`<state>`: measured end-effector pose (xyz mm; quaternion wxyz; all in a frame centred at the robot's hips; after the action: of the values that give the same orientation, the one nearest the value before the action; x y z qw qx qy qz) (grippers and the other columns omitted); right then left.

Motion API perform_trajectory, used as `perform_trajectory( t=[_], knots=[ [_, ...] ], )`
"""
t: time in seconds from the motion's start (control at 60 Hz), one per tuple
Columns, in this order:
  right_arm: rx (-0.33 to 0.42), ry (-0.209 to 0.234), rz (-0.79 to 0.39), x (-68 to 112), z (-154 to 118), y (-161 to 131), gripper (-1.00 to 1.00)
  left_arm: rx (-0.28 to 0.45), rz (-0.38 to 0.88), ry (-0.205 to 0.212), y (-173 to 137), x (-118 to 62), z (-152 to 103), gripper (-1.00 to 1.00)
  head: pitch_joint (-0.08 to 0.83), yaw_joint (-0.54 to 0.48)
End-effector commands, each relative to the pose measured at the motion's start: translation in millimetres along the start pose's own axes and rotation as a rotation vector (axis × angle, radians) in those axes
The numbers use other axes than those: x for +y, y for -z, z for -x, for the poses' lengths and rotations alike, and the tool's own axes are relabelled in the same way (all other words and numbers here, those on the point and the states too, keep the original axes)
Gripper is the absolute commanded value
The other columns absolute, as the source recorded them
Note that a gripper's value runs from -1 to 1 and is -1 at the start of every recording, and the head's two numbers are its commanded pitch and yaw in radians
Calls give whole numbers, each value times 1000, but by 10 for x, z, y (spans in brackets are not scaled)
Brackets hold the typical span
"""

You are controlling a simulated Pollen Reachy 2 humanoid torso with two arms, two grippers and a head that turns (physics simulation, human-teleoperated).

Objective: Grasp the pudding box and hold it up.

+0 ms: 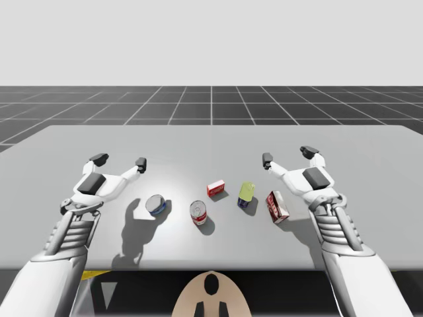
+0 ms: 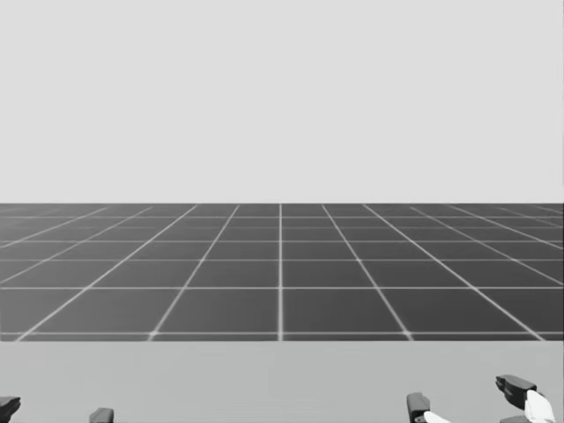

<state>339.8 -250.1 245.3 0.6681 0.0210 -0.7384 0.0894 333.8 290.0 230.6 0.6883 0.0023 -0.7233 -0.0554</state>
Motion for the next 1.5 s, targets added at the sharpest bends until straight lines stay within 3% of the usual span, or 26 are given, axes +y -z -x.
perform_trajectory(
  t=[0.017, 0.2, 0.633, 1.05, 1.383, 1.433, 1.483, 1.5],
  knots=[
    [3, 14, 12, 9, 7, -16, -1000, 0, -1, 4, 1, 0, 4, -1000, -6, -5],
    [-3, 10, 0, 9, -15, -9, -1000, -1, -4, 9, -1, -9, 9, -1000, 45, -8],
    [-3, 2, 10, -12, -17, 8, -1000, -1, -6, 21, -1, -23, 17, -1000, 369, -41],
    [1, -1, 16, -24, -10, 19, -1000, -8, 5, 23, -19, -40, -1, -1000, 630, -262],
    [-3, -4, 13, -20, -15, 22, -1000, -9, 10, 25, -8, -60, 6, -1000, 700, -363],
    [-2, 5, 4, -19, -22, 20, -1000, -8, 10, 25, -10, -60, 7, -1000, 700, -363],
    [13, 64, -6, -12, -52, 0, -1000, -6, 8, 24, -13, -61, 7, -1000, 698, -362],
    [40, 77, 44, 6, -77, -9, -1000, -5, 7, 24, -12, -58, 9, -1000, 695, -362]
  ],
)
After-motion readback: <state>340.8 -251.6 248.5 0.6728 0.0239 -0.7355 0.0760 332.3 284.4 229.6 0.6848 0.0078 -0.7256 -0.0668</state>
